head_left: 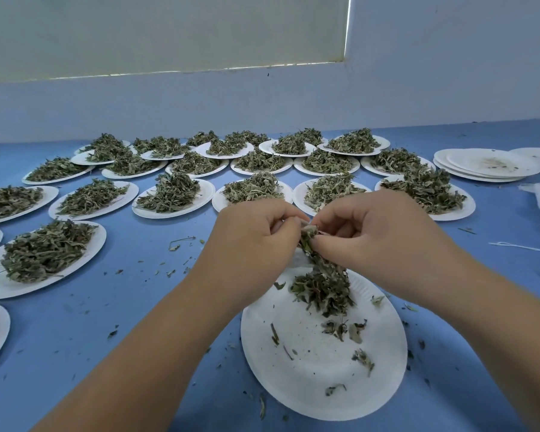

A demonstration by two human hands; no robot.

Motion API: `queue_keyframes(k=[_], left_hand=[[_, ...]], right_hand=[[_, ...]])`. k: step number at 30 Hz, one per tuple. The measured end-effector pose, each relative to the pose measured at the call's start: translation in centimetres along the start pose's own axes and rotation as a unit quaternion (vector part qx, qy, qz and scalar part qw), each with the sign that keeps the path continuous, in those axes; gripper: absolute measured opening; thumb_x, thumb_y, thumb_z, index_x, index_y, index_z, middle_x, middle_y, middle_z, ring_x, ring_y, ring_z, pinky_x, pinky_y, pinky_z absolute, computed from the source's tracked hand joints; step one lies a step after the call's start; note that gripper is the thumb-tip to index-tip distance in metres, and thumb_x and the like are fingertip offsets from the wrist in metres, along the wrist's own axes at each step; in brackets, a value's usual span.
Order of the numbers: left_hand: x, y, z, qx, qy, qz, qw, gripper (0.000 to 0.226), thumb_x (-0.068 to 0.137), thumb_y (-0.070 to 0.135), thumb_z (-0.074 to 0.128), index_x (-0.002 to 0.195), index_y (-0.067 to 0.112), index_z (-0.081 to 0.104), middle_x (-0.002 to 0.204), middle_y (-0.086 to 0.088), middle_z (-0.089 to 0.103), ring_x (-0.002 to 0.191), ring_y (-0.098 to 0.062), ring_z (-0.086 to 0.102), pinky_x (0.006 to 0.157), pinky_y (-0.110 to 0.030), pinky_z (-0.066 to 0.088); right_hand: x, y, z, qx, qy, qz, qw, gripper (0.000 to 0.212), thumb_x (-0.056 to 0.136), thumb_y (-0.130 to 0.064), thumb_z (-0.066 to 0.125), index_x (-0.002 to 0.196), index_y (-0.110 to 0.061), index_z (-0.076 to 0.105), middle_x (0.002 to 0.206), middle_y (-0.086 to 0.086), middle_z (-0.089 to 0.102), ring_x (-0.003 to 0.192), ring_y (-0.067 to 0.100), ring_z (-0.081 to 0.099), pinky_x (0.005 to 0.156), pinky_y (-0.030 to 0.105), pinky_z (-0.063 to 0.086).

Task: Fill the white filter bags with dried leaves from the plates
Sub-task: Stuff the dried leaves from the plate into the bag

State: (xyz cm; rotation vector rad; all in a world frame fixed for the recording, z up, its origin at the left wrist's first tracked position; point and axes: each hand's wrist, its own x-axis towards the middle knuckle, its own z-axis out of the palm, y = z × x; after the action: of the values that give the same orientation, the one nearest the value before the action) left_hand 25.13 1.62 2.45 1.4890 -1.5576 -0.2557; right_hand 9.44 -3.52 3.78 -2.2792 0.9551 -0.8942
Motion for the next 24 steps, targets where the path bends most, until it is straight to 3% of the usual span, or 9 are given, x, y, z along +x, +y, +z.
queue_keyframes(k=[6,8,10,12,15,18,21,24], left_hand=[[0.0,0.2,0.3,-0.023,-0.008,-0.015,1.000,0.023,0.092,0.011,0.058,0.087,0.021,0.077,0.041,0.011,0.042,0.039,-0.004,0.038,0.042,-0.010,0.029],[0.1,0.2,0.3,-0.023,-0.007,-0.018,1.000,0.023,0.092,0.011,0.058,0.085,0.023,0.077,0.042,0.012,0.044,0.040,-0.003,0.039,0.042,-0.012,0.032],[0.1,0.2,0.3,-0.022,-0.002,-0.021,1.000,0.024,0.091,0.011,0.058,0.083,0.024,0.076,0.042,0.011,0.044,0.040,-0.003,0.039,0.042,-0.012,0.032],[0.0,0.3,0.3,-0.025,-0.002,-0.022,0.999,0.025,0.090,0.010,0.058,0.080,0.023,0.076,0.044,0.008,0.046,0.041,-0.003,0.040,0.043,-0.016,0.037],[-0.1,0.4,0.3,-0.028,-0.013,-0.022,0.999,0.027,0.089,0.008,0.056,0.078,0.023,0.076,0.055,-0.005,0.059,0.045,-0.005,0.046,0.050,-0.029,0.047],[-0.1,0.4,0.5,-0.049,-0.016,-0.040,0.998,0.028,0.090,0.009,0.055,0.080,0.024,0.076,0.064,-0.009,0.066,0.058,-0.023,0.062,0.058,-0.040,0.056],[0.0,0.2,0.3,-0.039,0.003,-0.035,0.999,0.028,0.090,0.011,0.057,0.078,0.028,0.075,0.059,0.000,0.064,0.053,-0.012,0.057,0.057,-0.035,0.054],[0.2,0.1,0.1,-0.025,0.014,-0.033,0.999,0.026,0.088,0.011,0.057,0.077,0.026,0.075,0.059,0.000,0.062,0.055,-0.013,0.055,0.054,-0.030,0.048]], right_hand=[[0.0,-0.1,0.6,-0.089,0.030,-0.034,0.995,0.010,0.075,-0.019,0.067,0.069,-0.021,0.074,0.063,0.002,0.065,0.062,0.018,0.057,0.060,0.032,0.044],[0.0,-0.1,0.8,-0.089,0.037,-0.032,0.995,0.008,0.076,-0.020,0.068,0.071,-0.023,0.074,0.061,-0.002,0.063,0.065,0.011,0.058,0.062,0.026,0.045],[-0.2,-0.3,0.8,-0.058,0.054,-0.023,0.997,0.009,0.075,-0.020,0.072,0.075,-0.029,0.070,0.059,-0.013,0.059,0.068,-0.004,0.056,0.061,0.011,0.043],[-0.2,-0.6,0.6,-0.052,0.058,-0.029,0.997,0.012,0.075,-0.020,0.073,0.074,-0.030,0.068,0.060,-0.018,0.056,0.066,-0.007,0.055,0.060,0.007,0.041],[-0.1,-0.9,0.7,-0.101,0.038,-0.048,0.993,0.022,0.078,-0.020,0.071,0.062,-0.034,0.064,0.063,-0.008,0.063,0.061,0.007,0.058,0.060,0.022,0.045],[0.0,-0.9,0.9,-0.114,0.035,-0.060,0.991,0.018,0.080,-0.020,0.070,0.063,-0.026,0.070,0.061,-0.001,0.065,0.060,0.015,0.060,0.061,0.029,0.044],[-0.2,-0.7,0.5,-0.038,0.048,-0.045,0.997,0.009,0.080,-0.026,0.070,0.075,-0.032,0.074,0.067,-0.011,0.066,0.070,0.002,0.060,0.065,0.016,0.047],[-0.3,-0.8,-0.4,0.028,-0.011,-0.029,0.999,0.014,0.075,-0.040,0.067,0.089,-0.040,0.072,0.083,-0.024,0.066,0.073,-0.004,0.063,0.066,0.011,0.048]])
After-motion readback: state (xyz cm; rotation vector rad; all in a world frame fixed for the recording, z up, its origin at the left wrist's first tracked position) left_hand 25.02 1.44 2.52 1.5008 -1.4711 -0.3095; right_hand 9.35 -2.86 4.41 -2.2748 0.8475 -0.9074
